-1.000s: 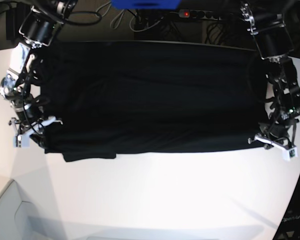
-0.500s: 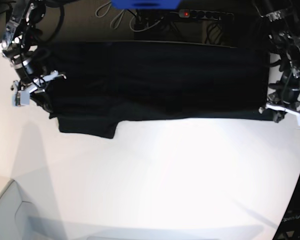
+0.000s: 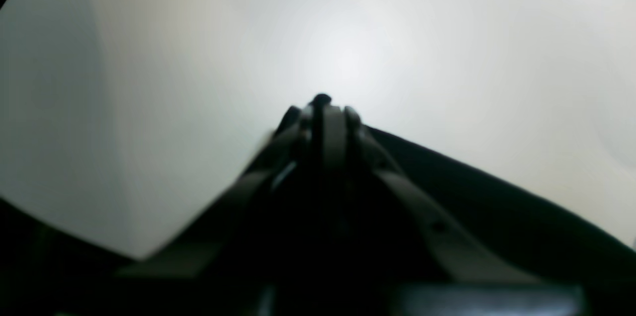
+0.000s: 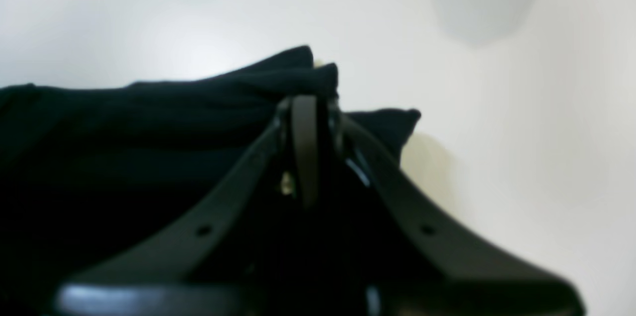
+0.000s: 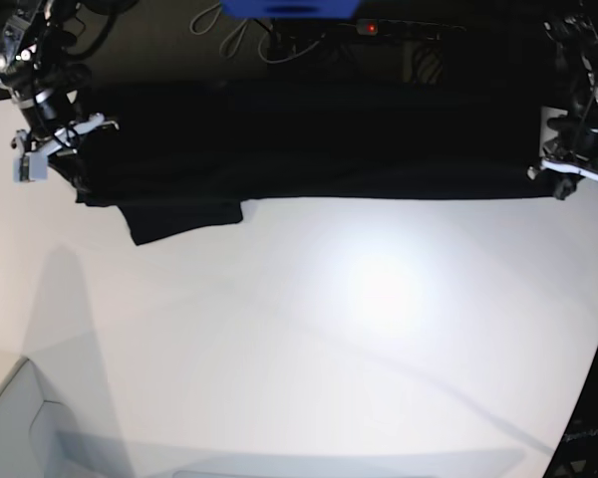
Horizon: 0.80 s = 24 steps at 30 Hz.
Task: Layout the t-shirt on the table in an organized manner, then fold the t-shirt properly
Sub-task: 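Lift the hem edge with both grippers and fold it over the collar fold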
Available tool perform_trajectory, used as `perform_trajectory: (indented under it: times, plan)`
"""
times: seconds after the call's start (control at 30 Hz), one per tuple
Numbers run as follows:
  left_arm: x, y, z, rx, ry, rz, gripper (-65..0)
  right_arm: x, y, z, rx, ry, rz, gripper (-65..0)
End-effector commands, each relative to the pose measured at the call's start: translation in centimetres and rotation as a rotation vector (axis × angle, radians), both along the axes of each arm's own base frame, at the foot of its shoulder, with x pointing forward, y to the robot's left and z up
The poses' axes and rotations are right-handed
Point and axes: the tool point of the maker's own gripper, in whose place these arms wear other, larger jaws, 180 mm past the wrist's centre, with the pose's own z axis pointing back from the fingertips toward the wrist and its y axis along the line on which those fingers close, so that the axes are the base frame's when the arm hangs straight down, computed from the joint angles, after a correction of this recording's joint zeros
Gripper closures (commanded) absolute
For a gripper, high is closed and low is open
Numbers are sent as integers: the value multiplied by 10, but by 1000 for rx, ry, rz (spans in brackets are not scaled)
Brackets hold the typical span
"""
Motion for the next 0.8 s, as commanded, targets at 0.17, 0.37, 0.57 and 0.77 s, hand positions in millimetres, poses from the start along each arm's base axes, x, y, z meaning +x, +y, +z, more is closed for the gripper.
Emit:
perform_trajectory:
  times: [0.17, 0.37, 0.57, 0.77]
  plan:
    - [-12, 8, 1, 36, 11, 2, 0, -5, 0, 5, -1, -18, 8, 0]
    - [-26, 6, -9, 35, 58, -4, 0, -13, -3, -11, 20, 26, -8, 0]
    - [-40, 16, -42, -14, 138, 41, 0, -18, -5, -22, 38, 56, -20, 0]
    - [-48, 18, -56, -35, 176, 56, 0, -25, -4, -25, 35, 74, -15, 0]
